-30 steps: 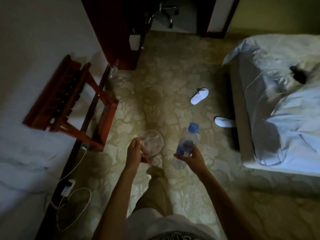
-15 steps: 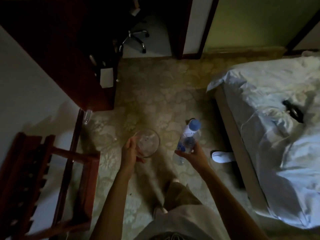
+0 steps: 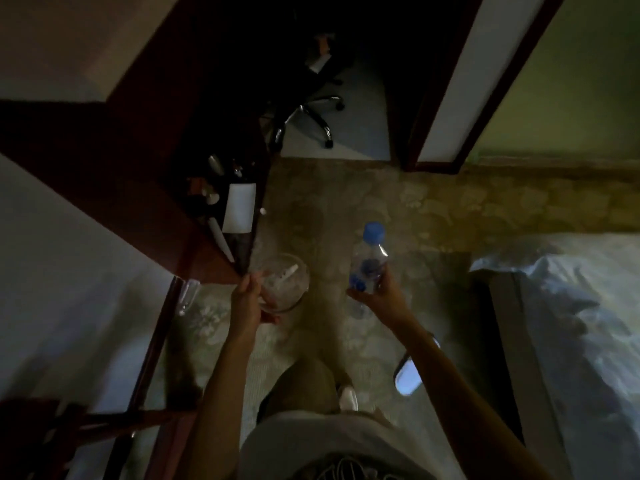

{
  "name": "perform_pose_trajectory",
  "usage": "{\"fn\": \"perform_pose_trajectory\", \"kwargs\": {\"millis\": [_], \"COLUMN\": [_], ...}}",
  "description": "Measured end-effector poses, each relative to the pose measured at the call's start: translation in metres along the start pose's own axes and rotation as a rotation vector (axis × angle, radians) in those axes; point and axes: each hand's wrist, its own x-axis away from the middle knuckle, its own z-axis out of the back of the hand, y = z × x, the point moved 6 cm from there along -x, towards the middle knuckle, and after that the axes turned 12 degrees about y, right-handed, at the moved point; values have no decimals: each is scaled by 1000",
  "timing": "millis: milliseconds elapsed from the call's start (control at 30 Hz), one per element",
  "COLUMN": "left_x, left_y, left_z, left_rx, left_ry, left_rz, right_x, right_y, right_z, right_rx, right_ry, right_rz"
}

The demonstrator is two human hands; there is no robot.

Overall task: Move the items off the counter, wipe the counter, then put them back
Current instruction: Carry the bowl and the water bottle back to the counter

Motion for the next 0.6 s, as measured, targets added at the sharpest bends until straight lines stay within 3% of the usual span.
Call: {"fn": "perform_pose_trajectory", "kwargs": {"millis": [100,367,600], "left_x": [-56,-248,-380], "left_y": [50,149,347], "left_z": [-27,-127,-167], "left_rx": [2,44,111], "left_ry": [8,57,74], "left_rz": [-29,145,34], "right_x": [-84,-293,-485], "right_y": [-30,-96,-279], "right_z": [-22,-93,-146], "right_rx": [-30,12,-17], "right_ry": [-29,4,-22], "right_rz": [8,-40,166]}}
